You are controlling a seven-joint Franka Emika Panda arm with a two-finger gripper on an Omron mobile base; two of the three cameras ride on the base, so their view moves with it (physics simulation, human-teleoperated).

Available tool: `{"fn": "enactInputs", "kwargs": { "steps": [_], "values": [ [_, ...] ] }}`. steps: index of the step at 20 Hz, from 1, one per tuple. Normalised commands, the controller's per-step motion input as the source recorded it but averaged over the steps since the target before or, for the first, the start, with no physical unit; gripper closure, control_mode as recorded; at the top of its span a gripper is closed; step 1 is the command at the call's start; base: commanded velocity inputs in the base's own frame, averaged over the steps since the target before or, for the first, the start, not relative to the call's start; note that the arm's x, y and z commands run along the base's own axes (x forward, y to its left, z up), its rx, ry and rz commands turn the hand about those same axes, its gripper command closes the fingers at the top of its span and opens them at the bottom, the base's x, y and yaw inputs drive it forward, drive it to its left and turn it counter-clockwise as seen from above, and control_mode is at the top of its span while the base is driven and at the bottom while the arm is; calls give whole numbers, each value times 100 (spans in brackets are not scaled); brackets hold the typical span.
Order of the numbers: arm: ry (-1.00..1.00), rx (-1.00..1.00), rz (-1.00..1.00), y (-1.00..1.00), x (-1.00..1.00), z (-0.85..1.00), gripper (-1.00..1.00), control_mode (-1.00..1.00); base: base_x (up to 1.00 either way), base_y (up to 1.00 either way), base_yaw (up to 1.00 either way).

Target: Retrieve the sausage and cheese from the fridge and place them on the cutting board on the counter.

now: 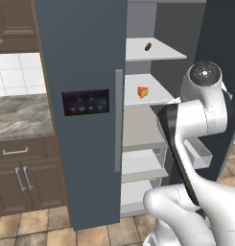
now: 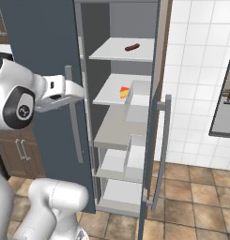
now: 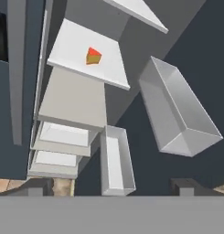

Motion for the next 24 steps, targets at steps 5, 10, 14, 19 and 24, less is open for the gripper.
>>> {"fn": "enactInputs", "kwargs": {
  "steps": [5, 10, 14, 19, 24],
  "values": [
    [8, 8, 8, 0, 0, -7, -100, -100, 0, 0, 0],
    [3, 11, 6, -2, 0, -5, -100, -100, 0, 0, 0],
    [2, 28, 4, 0, -2, -9, -100, -100, 0, 0, 0],
    [3, 36, 7, 0, -8, -5, -100, -100, 0, 0, 0],
    [0, 13, 7, 4, -22, -31, -100, -100, 0, 0, 0]
  ]
}}
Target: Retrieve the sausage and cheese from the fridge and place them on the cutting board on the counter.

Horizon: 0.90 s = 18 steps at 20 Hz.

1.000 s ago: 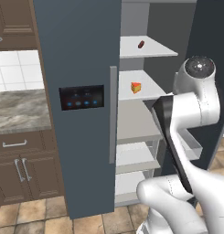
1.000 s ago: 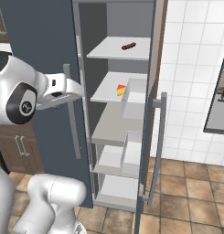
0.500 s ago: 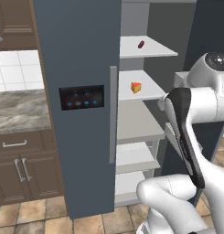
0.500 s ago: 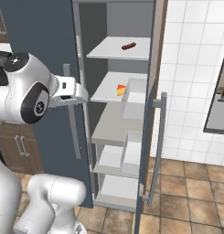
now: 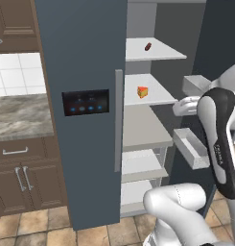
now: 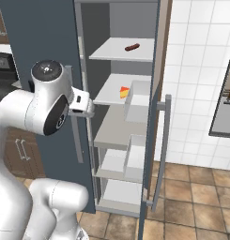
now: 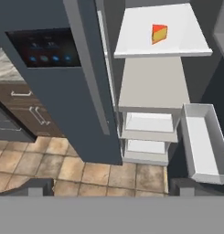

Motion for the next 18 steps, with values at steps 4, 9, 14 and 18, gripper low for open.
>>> {"fn": "enactInputs", "kwargs": {
  "steps": [4, 9, 14, 18],
  "values": [
    [0, 5, 2, 15, -9, -57, -100, -100, 0, 0, 0],
    [0, 6, 0, 10, 0, -38, -100, -100, 0, 0, 0],
    [8, 2, 0, 2, 0, -4, -100, -100, 0, 0, 0],
    [13, 0, -3, 0, 0, 0, -100, -100, 0, 0, 0]
  ]
}}
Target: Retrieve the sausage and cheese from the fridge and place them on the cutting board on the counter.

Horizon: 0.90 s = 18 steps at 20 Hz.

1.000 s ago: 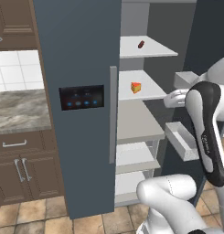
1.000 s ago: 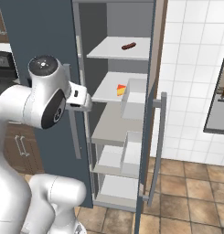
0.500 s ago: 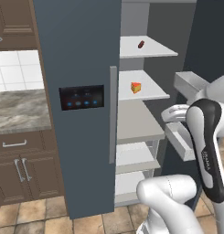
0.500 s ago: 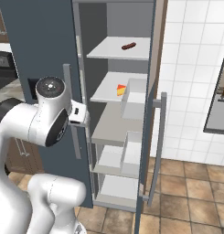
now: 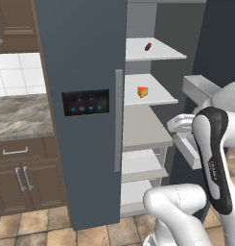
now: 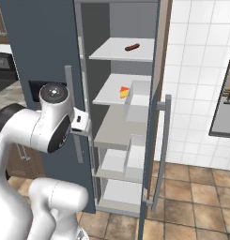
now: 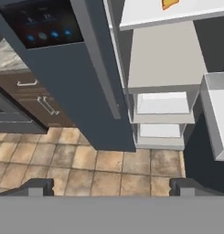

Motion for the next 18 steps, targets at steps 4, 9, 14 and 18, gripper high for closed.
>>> {"fn": "enactInputs", "kwargs": {
  "steps": [4, 9, 14, 18],
  "values": [
    [10, -3, -25, 0, 1, 6, -100, -100, 0, 0, 0],
    [0, 0, 0, 0, 0, 0, -100, 100, 2, 0, -20],
    [0, 0, 0, 0, 0, 0, -100, 100, 22, 0, -6],
    [0, 0, 0, 0, 0, 0, -100, 100, 46, 19, 0]
  ]
}}
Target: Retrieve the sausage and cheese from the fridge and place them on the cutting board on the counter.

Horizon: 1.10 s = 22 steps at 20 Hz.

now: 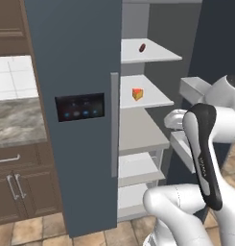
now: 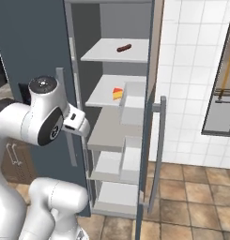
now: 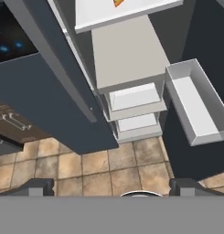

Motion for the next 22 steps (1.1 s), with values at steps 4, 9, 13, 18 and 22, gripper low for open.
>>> {"fn": "enactInputs", "kwargs": {
  "steps": [4, 9, 13, 18, 22],
  "values": [
    [0, 0, 0, 0, 0, 0, -100, 100, 48, 15, 0],
    [0, 0, 0, 0, 0, 0, -100, 100, 50, 1, 0],
    [0, 0, 0, 0, 0, 0, -100, 100, 50, 0, 0],
    [0, 0, 0, 0, 0, 0, -100, 100, 53, 0, -1],
    [0, 0, 0, 0, 0, 0, -100, 100, 46, -16, -4]
  ]
}}
